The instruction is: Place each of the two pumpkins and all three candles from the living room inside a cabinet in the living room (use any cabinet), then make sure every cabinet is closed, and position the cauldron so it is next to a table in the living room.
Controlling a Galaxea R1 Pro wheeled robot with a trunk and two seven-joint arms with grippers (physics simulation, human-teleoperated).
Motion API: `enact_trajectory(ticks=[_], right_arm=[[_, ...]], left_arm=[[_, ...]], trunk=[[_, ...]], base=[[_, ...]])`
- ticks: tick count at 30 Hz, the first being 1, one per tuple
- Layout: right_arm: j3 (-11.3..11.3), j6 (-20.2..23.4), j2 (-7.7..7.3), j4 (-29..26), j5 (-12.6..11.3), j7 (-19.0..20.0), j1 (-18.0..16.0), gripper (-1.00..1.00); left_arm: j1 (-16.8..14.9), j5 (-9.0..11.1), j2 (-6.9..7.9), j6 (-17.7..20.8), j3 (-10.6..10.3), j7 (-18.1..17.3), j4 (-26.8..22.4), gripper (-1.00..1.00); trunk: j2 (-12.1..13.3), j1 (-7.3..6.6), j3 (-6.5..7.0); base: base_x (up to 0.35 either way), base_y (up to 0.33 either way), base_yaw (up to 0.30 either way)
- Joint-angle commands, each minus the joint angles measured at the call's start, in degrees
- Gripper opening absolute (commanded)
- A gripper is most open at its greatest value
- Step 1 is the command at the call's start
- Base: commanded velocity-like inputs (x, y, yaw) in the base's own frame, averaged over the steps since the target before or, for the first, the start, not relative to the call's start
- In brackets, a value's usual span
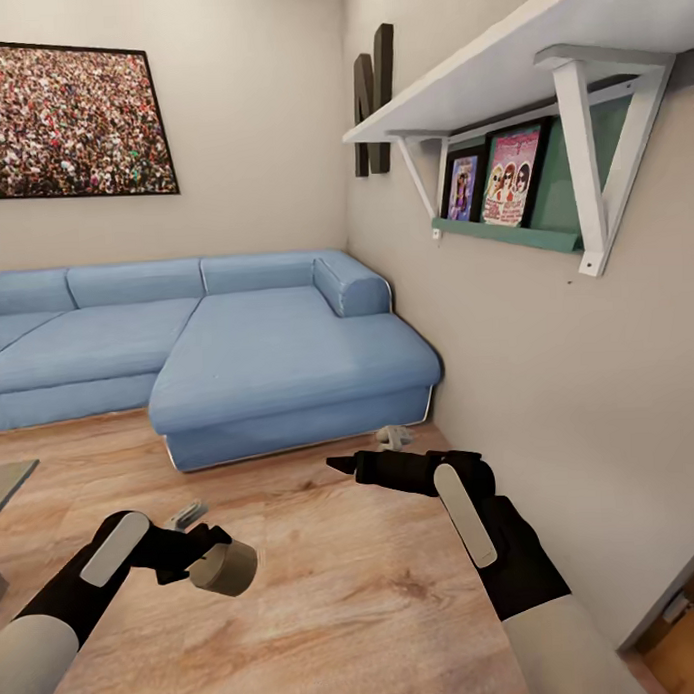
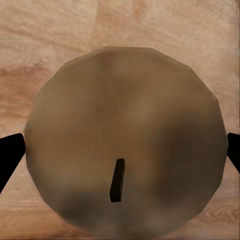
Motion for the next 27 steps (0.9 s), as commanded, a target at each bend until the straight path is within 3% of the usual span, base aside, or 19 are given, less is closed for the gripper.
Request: enact_trajectory(ticks=[1, 16, 22, 27], right_arm=[[-0.1, 0.2, 0.02, 0.0, 0.5, 0.5, 0.0, 1.00], [-0.1, 0.2, 0.02, 0.0, 0.3, 0.7, 0.0, 1.00], [-0.1, 0.3, -0.07, -0.1, 0.3, 0.8, 0.0, 1.00], [-0.1, 0.3, -0.14, -0.2, 0.3, 0.9, 0.0, 1.00]], left_arm=[[0.0, 0.7, 0.04, 0.0, -0.2, 0.4, -0.1, -1.00], [0.0, 0.4, -0.25, -0.2, -0.4, 0.9, -0.1, -1.00], [0.0, 0.2, -1.36, -0.2, -0.5, 0.9, -0.3, -1.00], [0.0, 0.2, -1.46, -0.2, -0.5, 0.9, -0.4, -1.00]], trunk=[[0.0, -0.04, -0.05], [0.0, -0.04, -0.05], [0.0, -0.04, -0.05], [0.0, -0.17, 1.06]], base=[[-0.338, 0.000, 0.265], [-0.330, 0.000, 0.274], [-0.064, 0.000, 0.276], [-0.005, 0.000, 0.276]])
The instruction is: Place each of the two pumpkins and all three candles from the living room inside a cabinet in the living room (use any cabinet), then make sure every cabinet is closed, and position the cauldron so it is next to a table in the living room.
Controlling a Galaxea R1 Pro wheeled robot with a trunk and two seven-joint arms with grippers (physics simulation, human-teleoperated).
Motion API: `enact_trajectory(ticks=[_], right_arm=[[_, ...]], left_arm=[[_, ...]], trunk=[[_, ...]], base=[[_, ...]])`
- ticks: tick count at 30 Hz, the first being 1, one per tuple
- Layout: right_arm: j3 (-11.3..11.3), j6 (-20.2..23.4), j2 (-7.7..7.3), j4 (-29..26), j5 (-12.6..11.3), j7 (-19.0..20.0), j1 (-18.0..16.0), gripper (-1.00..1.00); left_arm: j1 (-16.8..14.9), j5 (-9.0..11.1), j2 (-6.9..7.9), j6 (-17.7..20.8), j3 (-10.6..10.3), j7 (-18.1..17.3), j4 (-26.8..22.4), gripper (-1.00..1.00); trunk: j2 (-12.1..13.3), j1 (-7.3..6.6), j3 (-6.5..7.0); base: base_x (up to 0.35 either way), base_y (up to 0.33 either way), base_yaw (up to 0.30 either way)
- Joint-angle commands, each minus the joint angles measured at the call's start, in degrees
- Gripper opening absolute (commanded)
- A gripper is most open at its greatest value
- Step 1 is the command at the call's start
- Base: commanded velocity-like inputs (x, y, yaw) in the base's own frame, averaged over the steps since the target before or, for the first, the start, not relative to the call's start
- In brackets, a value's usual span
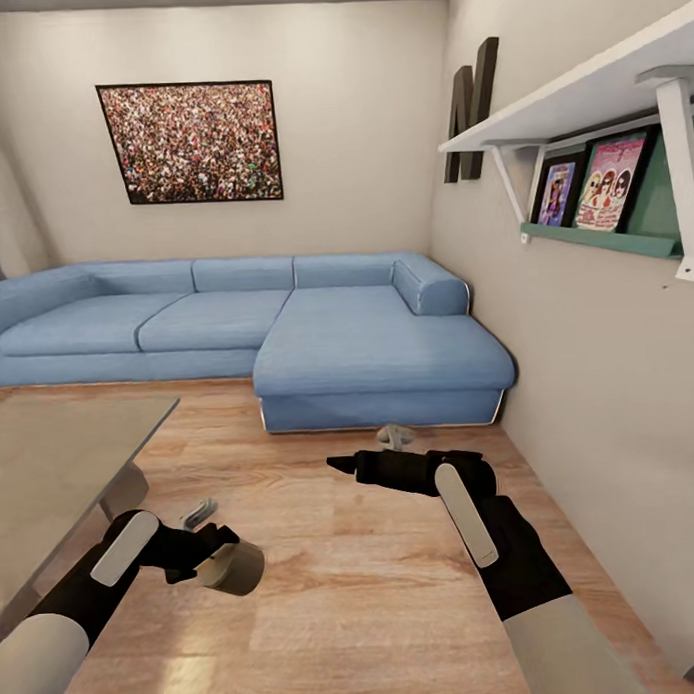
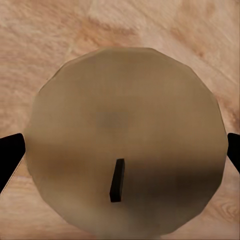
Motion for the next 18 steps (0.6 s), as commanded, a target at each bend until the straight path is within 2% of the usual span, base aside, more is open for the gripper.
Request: enact_trajectory(ticks=[1, 4, 11, 18], right_arm=[[-0.1, 0.2, 0.01, 0.0, 0.5, 0.5, 0.0, 1.00], [-0.1, 0.2, 0.01, -0.1, 0.5, 0.5, 0.0, 1.00], [-0.1, 0.2, 0.00, -0.1, 0.5, 0.4, 0.0, 1.00], [-0.1, 0.2, 0.00, -0.1, 0.5, 0.4, 0.0, 1.00]], left_arm=[[0.0, 0.7, 0.05, -0.1, -0.2, 0.5, -0.1, -1.00], [0.0, 0.7, 0.04, -0.1, -0.3, 0.5, -0.1, -1.00], [0.0, 0.6, -0.22, -0.1, -1.4, 0.6, -0.1, -1.00], [0.0, 0.7, -0.21, 0.0, -1.2, 0.5, -0.1, -1.00]], trunk=[[0.0, -0.04, 0.17], [0.0, -0.11, 0.83], [0.1, -0.29, 2.38], [0.1, -0.29, 2.38]], base=[[-0.001, 0.000, 0.275], [-0.088, 0.000, 0.153], [-0.234, 0.000, 0.021], [-0.055, 0.000, 0.000]])
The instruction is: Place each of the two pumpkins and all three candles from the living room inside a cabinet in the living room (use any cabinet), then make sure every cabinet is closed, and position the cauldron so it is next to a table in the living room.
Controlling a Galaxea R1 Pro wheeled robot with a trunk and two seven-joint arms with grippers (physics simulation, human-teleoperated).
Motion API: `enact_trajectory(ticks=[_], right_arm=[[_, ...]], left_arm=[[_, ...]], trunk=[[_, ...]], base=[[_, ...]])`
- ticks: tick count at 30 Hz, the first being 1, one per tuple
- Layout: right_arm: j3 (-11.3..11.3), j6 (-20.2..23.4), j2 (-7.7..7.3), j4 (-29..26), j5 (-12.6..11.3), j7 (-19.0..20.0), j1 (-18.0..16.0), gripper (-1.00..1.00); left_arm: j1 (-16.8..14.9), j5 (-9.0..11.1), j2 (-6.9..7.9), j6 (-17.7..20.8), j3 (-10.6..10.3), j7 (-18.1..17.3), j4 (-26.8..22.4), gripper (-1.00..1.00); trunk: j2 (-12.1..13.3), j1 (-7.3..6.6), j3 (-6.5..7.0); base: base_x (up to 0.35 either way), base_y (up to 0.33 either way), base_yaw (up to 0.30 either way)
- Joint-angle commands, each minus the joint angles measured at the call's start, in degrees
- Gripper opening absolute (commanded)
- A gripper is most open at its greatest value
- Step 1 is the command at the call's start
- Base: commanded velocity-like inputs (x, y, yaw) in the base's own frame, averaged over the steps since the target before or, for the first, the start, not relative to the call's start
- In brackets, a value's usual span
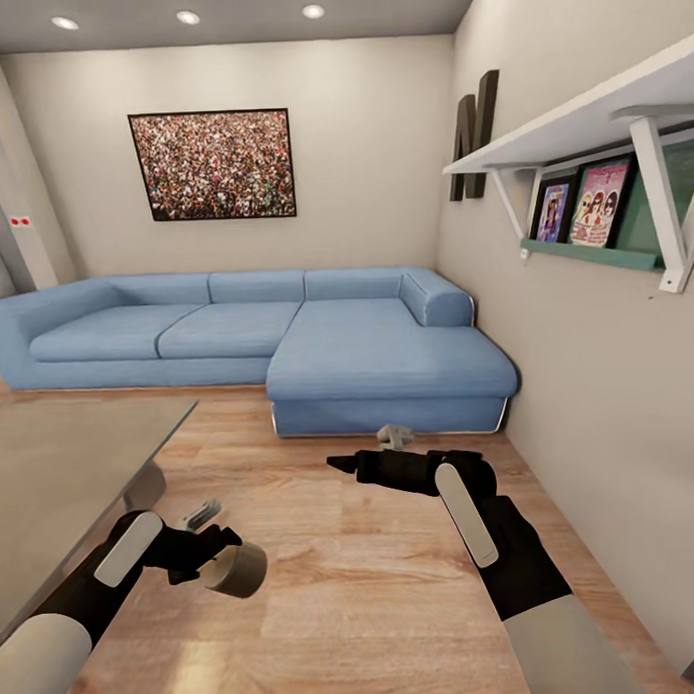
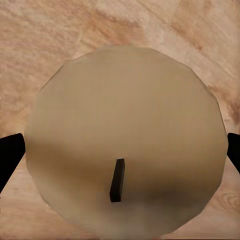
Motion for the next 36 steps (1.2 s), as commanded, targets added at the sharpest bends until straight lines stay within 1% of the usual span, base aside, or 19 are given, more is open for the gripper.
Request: enact_trajectory(ticks=[1, 6, 9, 17, 31, 36], right_arm=[[-0.1, 0.2, 0.02, 0.0, 0.5, 0.5, 0.0, 1.00], [-0.1, 0.2, 0.02, 0.1, 0.5, 0.5, 0.0, 1.00], [-0.1, 0.2, 0.02, 0.1, 0.4, 0.5, 0.0, 1.00], [-0.1, 0.2, 0.02, 0.1, 0.4, 0.5, 0.0, 1.00], [-0.1, 0.1, 0.02, 0.2, 0.4, 0.5, 0.0, 1.00], [-0.1, 0.1, 0.02, 0.2, 0.4, 0.5, 0.0, 1.00]], left_arm=[[0.0, 0.6, 0.06, 0.0, -0.2, 0.4, -0.1, -1.00], [0.0, 0.7, 0.13, 0.0, -0.1, 0.4, -0.1, -1.00], [0.0, 0.7, 0.13, 0.1, 0.0, 0.3, -0.1, -1.00], [0.0, 1.1, 0.19, 0.1, 0.1, 0.0, 0.1, -1.00], [0.0, 0.8, 0.13, -0.1, -0.2, -0.2, 0.0, -1.00], [0.0, 0.7, 0.13, -0.1, -0.3, 0.0, 0.0, -1.00]], trunk=[[0.0, -0.03, -0.06], [0.0, -0.03, -0.06], [0.0, -0.03, -0.06], [0.0, -0.03, -0.06], [0.0, -0.03, -0.06], [0.0, -0.03, -0.06]], base=[[-0.238, 0.000, 0.000], [-0.265, 0.000, 0.000], [-0.096, 0.000, -0.032], [-0.011, 0.022, -0.161], [-0.041, 0.043, -0.008], [0.136, 0.125, -0.036]])
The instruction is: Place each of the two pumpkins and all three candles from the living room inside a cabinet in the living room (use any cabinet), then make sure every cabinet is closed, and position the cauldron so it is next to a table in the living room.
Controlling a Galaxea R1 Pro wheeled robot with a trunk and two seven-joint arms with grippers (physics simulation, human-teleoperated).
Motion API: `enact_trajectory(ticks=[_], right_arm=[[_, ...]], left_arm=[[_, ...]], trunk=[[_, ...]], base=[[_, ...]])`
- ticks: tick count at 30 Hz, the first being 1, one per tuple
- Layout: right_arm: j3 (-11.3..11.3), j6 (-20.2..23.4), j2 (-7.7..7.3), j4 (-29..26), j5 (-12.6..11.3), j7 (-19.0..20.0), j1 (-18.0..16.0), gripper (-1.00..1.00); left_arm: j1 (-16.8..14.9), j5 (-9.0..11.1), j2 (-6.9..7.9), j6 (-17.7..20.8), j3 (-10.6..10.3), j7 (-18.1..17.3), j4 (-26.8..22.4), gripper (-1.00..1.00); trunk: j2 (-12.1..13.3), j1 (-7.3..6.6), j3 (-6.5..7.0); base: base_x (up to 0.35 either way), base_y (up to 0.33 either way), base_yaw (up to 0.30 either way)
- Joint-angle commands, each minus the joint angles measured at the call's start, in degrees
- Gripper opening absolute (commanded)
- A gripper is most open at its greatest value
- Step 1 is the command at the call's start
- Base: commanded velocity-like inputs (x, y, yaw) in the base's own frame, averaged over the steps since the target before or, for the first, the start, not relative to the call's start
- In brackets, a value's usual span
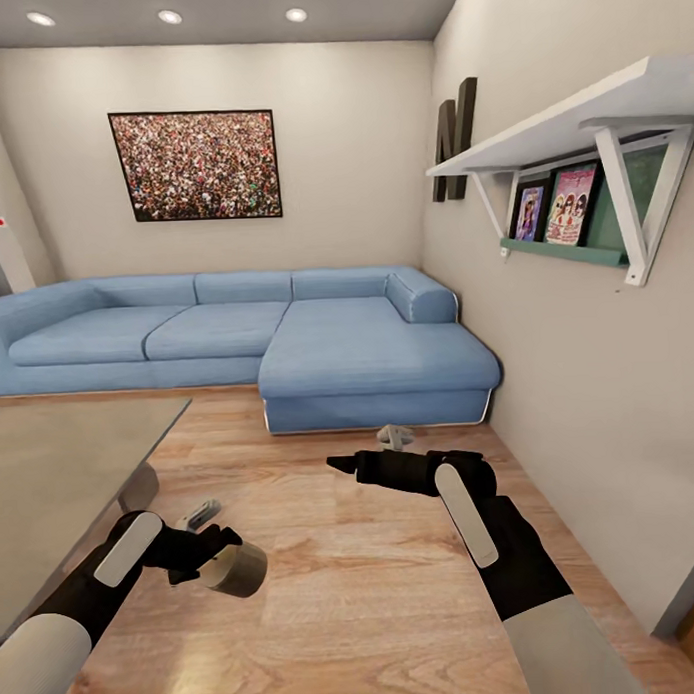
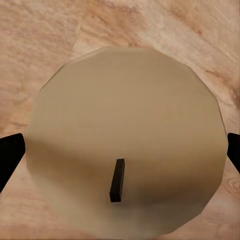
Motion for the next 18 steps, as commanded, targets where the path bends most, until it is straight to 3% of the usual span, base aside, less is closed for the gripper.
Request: enact_trajectory(ticks=[1, 14, 18], right_arm=[[-0.1, 0.2, 0.03, 0.0, 0.5, 0.4, 0.0, 1.00], [0.0, 0.2, 0.06, -0.1, 0.5, 0.4, 0.0, 1.00], [0.0, 0.2, 0.04, -0.1, 0.6, 0.4, 0.0, 1.00]], left_arm=[[0.0, 0.7, 0.07, -0.1, -0.2, 0.4, -0.1, -1.00], [0.0, 0.7, 0.04, -0.1, -0.2, 0.6, -0.1, -1.00], [0.0, 0.7, 0.05, -0.1, -0.3, 0.6, -0.1, -1.00]], trunk=[[0.0, 0.01, -0.06], [0.0, 0.01, 0.21], [0.0, 0.01, 0.28]], base=[[0.112, 0.088, -0.125], [0.007, 0.013, -0.241], [0.065, 0.150, -0.178]])
